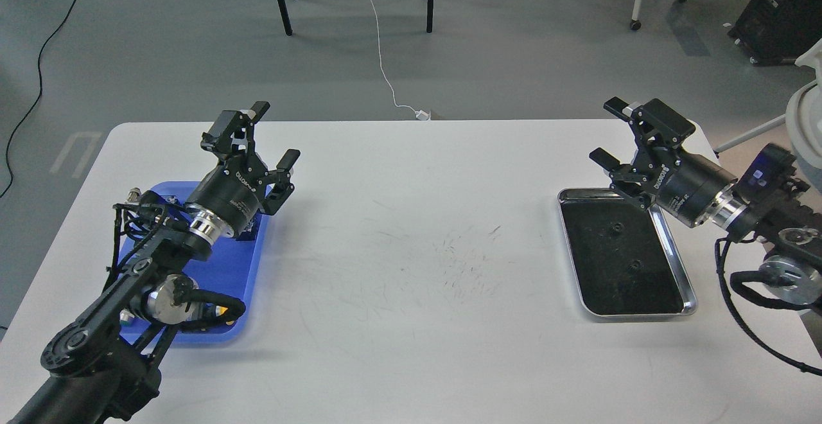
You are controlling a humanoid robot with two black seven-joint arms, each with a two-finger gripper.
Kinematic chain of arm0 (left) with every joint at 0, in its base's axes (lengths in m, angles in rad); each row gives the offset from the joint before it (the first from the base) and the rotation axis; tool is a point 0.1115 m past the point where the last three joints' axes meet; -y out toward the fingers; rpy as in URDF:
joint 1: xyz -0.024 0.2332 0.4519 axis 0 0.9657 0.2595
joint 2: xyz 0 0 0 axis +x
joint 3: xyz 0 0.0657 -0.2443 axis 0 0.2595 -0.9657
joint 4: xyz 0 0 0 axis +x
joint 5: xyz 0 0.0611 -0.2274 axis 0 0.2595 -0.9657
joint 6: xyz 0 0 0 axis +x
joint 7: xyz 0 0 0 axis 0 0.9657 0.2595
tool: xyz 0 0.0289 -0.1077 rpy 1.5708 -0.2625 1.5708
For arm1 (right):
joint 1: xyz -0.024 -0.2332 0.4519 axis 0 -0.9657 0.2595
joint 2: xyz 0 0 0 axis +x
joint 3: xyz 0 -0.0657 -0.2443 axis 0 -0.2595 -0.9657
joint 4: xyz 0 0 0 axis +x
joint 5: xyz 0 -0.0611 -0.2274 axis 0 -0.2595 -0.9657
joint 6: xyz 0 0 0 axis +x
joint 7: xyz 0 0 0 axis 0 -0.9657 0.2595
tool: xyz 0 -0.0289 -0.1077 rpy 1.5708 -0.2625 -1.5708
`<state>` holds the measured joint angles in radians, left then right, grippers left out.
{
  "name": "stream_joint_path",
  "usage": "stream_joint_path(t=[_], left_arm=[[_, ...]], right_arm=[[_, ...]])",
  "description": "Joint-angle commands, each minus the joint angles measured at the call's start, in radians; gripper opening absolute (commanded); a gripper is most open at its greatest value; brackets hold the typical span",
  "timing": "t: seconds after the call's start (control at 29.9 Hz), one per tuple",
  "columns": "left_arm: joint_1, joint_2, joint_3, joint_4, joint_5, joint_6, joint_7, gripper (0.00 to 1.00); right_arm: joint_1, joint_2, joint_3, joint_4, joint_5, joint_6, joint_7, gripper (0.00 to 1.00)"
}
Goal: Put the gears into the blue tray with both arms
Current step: 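Move the right gripper over the metal tray with the black mat, then grasp the small black part on the metal tray with the right gripper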
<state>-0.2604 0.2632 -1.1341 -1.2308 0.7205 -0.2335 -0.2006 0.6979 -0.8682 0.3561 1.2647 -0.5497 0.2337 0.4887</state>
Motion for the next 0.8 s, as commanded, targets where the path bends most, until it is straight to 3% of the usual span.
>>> stream_joint_path(t=[0.0, 0.17, 0.4, 0.64, 0.77], left_arm=[[-0.014, 0.014, 0.007, -0.002, -0.003, -0.006, -0.005, 0.98], [-0.013, 0.005, 0.007, -0.025, 0.002, -0.006, -0.008, 0.98], [-0.016, 0.018, 0.017, -0.047, 0.002, -0.009, -0.007, 0.98], [0.000, 0.016, 0.019, -0.085, 0.002, -0.007, -0.005, 0.98], [0.001, 0.016, 0.019, -0.085, 0.002, -0.007, -0.003, 0.98]], right_arm=[[0.193, -0.104, -0.196, 0.021, -0.180, 0.041, 0.000, 0.99], [0.474, -0.153, -0.529, 0.033, -0.554, 0.067, 0.000, 0.99], [0.738, -0.094, -0.929, -0.017, -0.964, 0.067, 0.000, 0.96], [0.758, 0.018, -1.048, -0.110, -1.055, 0.056, 0.000, 0.92], [0.756, 0.096, -1.085, -0.178, -1.053, 0.055, 0.000, 0.85]])
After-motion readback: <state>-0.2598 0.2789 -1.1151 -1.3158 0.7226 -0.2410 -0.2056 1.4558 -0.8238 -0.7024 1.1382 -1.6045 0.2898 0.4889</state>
